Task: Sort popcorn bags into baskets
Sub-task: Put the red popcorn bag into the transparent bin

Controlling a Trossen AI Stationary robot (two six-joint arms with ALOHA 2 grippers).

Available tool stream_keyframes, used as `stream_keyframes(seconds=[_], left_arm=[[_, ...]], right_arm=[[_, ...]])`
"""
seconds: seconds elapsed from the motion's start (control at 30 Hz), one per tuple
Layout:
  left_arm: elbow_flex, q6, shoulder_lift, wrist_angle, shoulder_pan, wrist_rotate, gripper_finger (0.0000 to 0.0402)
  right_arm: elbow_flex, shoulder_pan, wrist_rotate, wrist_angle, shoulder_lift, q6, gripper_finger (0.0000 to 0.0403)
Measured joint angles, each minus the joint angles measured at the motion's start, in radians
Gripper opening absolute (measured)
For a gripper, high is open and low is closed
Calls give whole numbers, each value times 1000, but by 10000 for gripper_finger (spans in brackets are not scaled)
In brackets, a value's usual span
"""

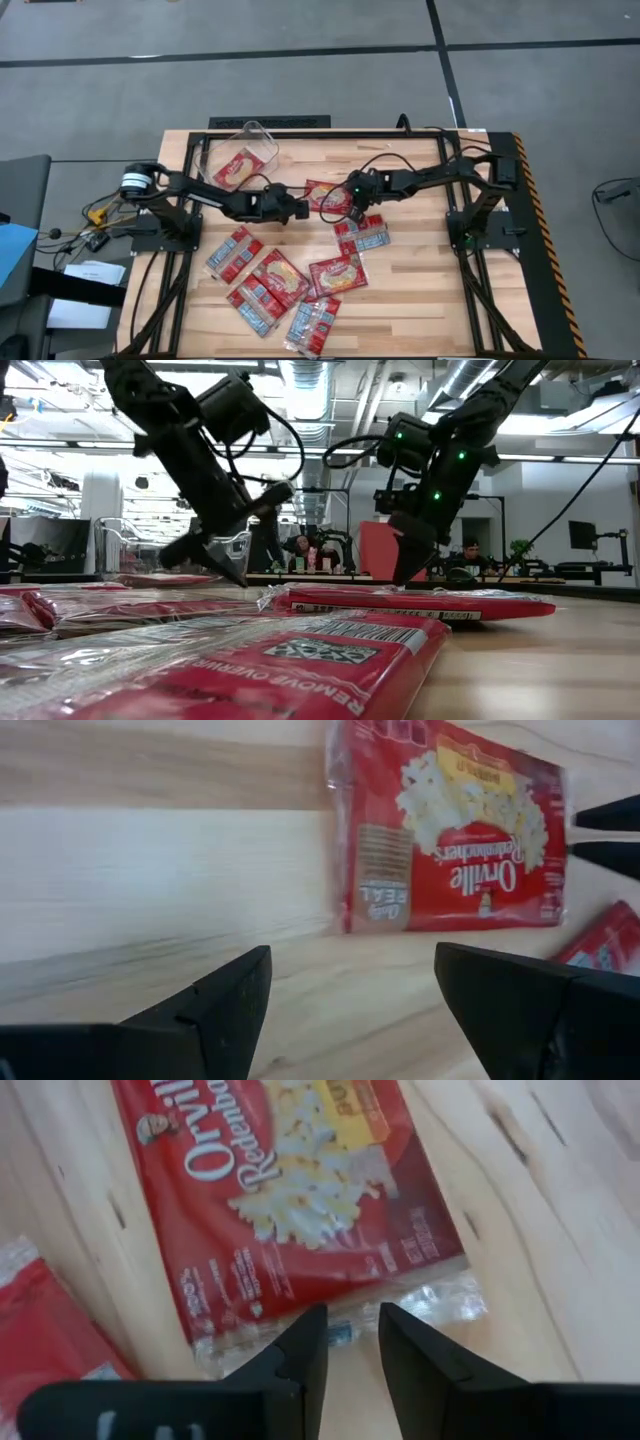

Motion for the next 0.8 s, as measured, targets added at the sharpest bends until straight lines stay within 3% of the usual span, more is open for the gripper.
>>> stream_keyframes(seconds=[0.2, 0.6, 0.8], left_arm=[[2, -6, 68, 101, 11, -6, 270], [0, 43, 71, 142, 58, -6, 270], [0, 103, 71, 216, 77, 80, 270]], right_arm=[[3, 12, -18, 42, 57, -78, 117], [3, 74, -31, 79, 93, -148, 113], [2, 76, -30, 96, 94, -164, 113]])
